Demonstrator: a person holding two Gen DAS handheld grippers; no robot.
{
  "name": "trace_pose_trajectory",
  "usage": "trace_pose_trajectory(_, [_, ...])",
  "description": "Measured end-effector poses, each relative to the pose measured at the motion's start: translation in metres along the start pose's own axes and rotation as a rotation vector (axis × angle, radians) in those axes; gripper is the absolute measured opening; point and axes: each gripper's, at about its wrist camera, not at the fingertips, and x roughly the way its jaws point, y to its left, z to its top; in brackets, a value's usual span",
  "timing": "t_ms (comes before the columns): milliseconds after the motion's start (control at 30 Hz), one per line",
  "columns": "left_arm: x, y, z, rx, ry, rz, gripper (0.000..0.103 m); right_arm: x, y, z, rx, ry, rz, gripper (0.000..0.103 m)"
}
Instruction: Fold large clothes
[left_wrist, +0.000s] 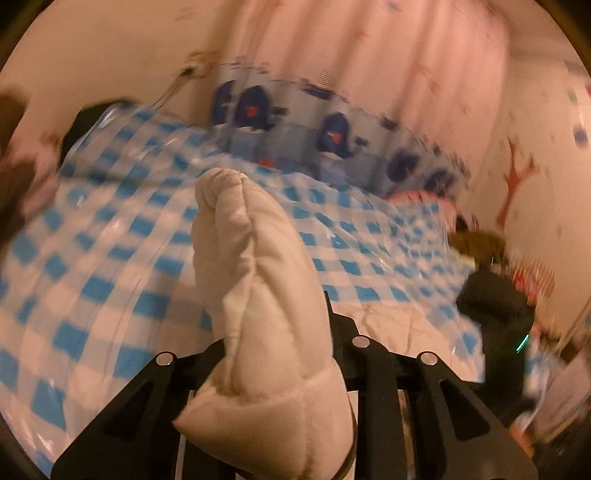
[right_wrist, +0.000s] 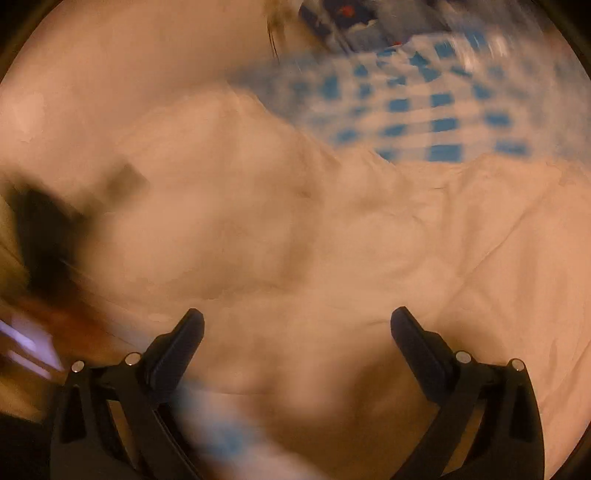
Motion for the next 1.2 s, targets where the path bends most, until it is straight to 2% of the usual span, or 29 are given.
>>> trace_pose_trajectory(33, [0.003,-0.021,0.003,0.043,0.009,0.004,0.020,-0.021,-0.017,0.002,0.114,-0.051,0.165,0.098])
trace_pose_trajectory(100, [0.011,-0.059,0.005,0.111,0.020,-0.002,0.020,-0.046,-0.049,-0.001,0.272,-0.128,0.361,0.098])
trace_pose_trajectory(133, [0.015,-0.074,0.004,0.137,0.026,-0.013,0.017,-0.059,-0.071,-0.007,0.371,-0.183,0.475,0.098])
trace_pose_trajectory(233, [0.038,-0.148,-0.012,0.278,0.081,-0.048,0.017,-0.074,-0.121,-0.019,0.567,-0.288,0.722,0.098])
trace_pose_trajectory(300, [0.053,-0.186,-0.030,0.343,0.121,-0.076,0.016,-0.077,-0.147,-0.027,0.668,-0.349,0.840,0.098])
trace_pose_trajectory(433, [0.082,-0.252,-0.080,0.547,0.194,-0.073,0.015,-0.085,-0.183,-0.017,0.783,-0.434,0.946,0.098])
trace_pose_trajectory(533, [0.096,-0.289,-0.122,0.707,0.235,-0.049,0.015,-0.093,-0.197,-0.019,0.831,-0.490,0.957,0.098])
trace_pose_trajectory(700, [0.101,-0.306,-0.147,0.799,0.247,-0.030,0.015,-0.103,-0.215,-0.029,0.915,-0.531,0.912,0.098])
trace_pose_trajectory(867, [0.101,-0.318,-0.160,0.870,0.239,-0.028,0.015,-0.116,-0.216,-0.033,0.913,-0.522,0.846,0.098])
trace_pose_trajectory(933, [0.110,-0.321,-0.166,0.873,0.274,-0.036,0.015,-0.117,-0.217,-0.040,0.917,-0.498,0.796,0.098])
trace_pose_trajectory(1000, [0.131,-0.325,-0.177,0.937,0.339,-0.021,0.019,-0.114,-0.220,-0.045,0.929,-0.467,0.725,0.098])
trace_pose_trajectory(1067, [0.135,-0.330,-0.187,0.994,0.337,-0.005,0.020,-0.113,-0.226,-0.053,0.934,-0.465,0.676,0.097])
trace_pose_trajectory(1133, [0.134,-0.329,-0.187,0.991,0.335,-0.008,0.020,-0.125,-0.222,-0.055,0.905,-0.500,0.613,0.097])
trace_pose_trajectory(1200, [0.128,-0.325,-0.188,0.985,0.311,-0.015,0.021,-0.151,-0.212,-0.050,0.812,-0.573,0.506,0.097])
